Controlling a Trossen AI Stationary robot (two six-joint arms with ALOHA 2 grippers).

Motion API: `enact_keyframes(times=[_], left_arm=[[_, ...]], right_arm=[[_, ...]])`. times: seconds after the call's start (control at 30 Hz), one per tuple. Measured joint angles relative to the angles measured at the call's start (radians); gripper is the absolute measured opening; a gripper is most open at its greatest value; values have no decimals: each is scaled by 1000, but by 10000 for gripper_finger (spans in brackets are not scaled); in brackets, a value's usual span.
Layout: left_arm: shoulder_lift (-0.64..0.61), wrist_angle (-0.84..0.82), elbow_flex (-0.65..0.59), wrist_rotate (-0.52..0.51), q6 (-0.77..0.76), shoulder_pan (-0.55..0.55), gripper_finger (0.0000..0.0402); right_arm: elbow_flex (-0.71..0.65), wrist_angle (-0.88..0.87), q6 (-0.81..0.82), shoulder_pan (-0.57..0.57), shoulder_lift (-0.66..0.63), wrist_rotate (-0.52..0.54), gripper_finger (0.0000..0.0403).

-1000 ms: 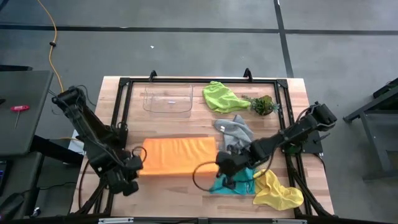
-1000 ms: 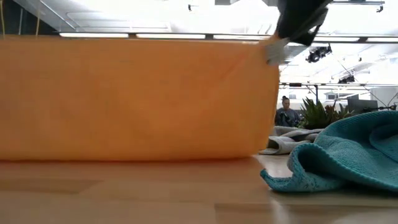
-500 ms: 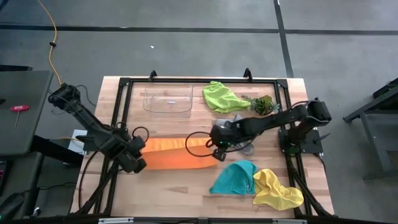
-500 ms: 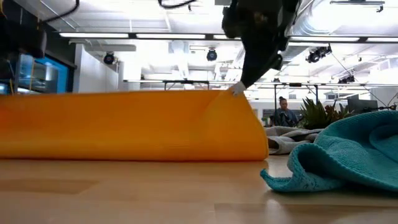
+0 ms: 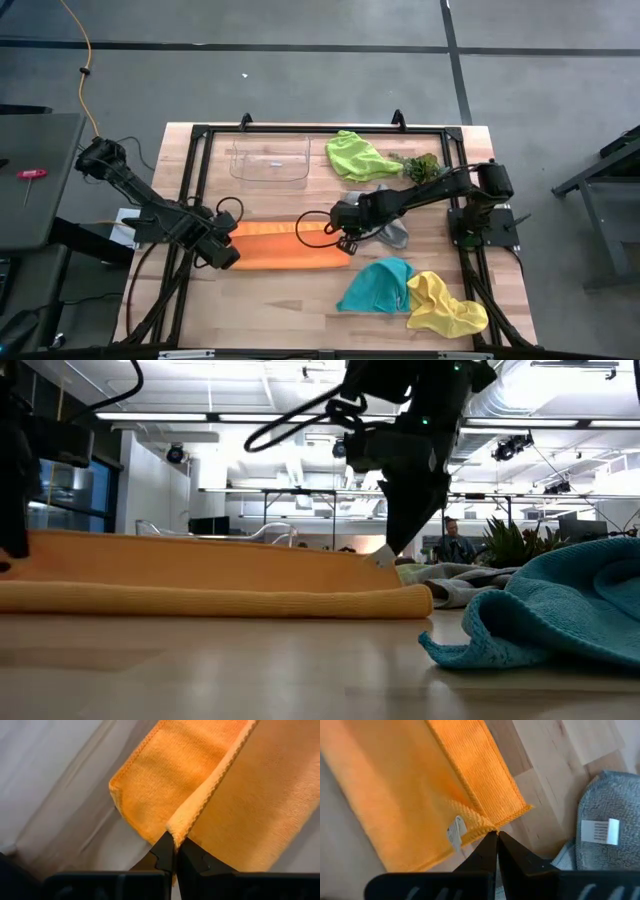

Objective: Fold microfiber towels
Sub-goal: Fold the orange towel

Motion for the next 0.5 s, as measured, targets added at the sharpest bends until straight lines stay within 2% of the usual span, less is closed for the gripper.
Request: enact_keyframes(times=[0.33,0.5], left_arm=[[0,-1,0,-54,86,53,1],[0,-20,0,-70,84,57,22]], right_arm=[[0,-13,25,-2,3,41,0],[0,-13,25,-2,3,41,0]])
